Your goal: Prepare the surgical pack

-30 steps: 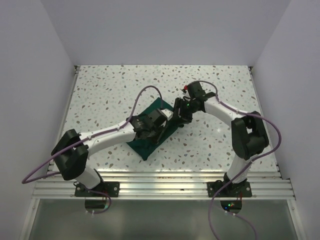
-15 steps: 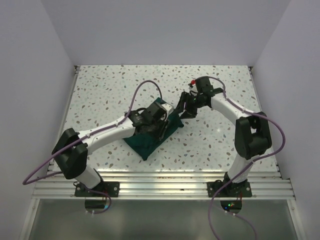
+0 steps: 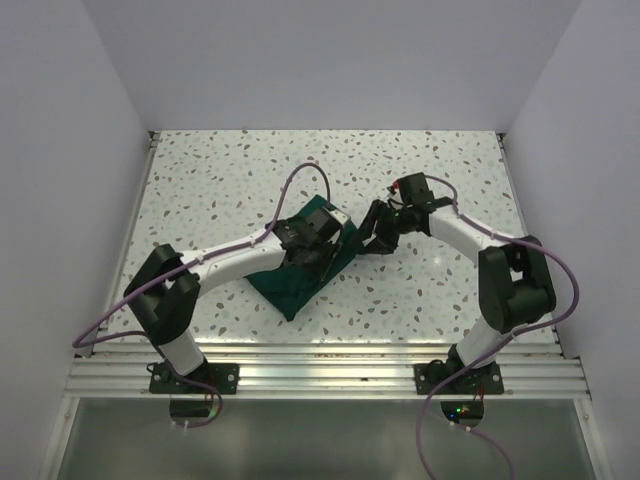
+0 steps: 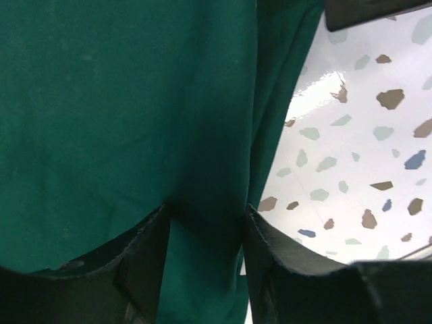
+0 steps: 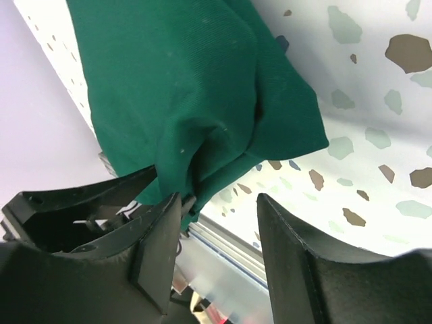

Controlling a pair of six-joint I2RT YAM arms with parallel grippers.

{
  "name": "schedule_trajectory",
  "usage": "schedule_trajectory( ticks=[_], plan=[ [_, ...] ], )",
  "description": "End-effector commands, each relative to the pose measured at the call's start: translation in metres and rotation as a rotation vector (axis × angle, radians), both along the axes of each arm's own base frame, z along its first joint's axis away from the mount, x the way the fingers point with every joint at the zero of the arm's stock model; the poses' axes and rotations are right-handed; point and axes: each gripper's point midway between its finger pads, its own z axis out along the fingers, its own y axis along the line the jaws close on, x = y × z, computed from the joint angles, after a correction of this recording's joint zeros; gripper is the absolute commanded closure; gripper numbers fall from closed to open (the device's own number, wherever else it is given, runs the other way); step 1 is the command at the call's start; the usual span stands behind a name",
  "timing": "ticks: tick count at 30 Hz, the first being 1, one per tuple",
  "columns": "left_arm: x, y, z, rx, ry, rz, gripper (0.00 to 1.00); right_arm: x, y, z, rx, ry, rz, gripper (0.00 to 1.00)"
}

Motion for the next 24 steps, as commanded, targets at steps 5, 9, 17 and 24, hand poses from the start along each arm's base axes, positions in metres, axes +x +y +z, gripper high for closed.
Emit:
schedule_trajectory(
  ticks=[5, 9, 17, 24],
  plan=[
    [0.026, 0.005, 0.011, 0.075, -0.105, 0.023, 0.69, -0.006, 0.008, 0.019, 0.046, -0.061, 0.011, 0.59],
    [0.022, 0.001, 0.011, 0.077, -0.078, -0.016, 1.0, -0.013, 0.025, 0.013, 0.1, -0.023, -0.008, 0.78],
    [0.009, -0.012, 0.03, -0.032, -0.042, -0.049, 1.0, -0.011, 0.045, -0.007, 0.164, 0.02, -0.176, 1.0],
    [0.006, -0.016, 0.049, -0.071, -0.054, -0.075, 1.0, 0.004, 0.049, -0.02, 0.162, 0.003, -0.233, 1.0]
  ],
)
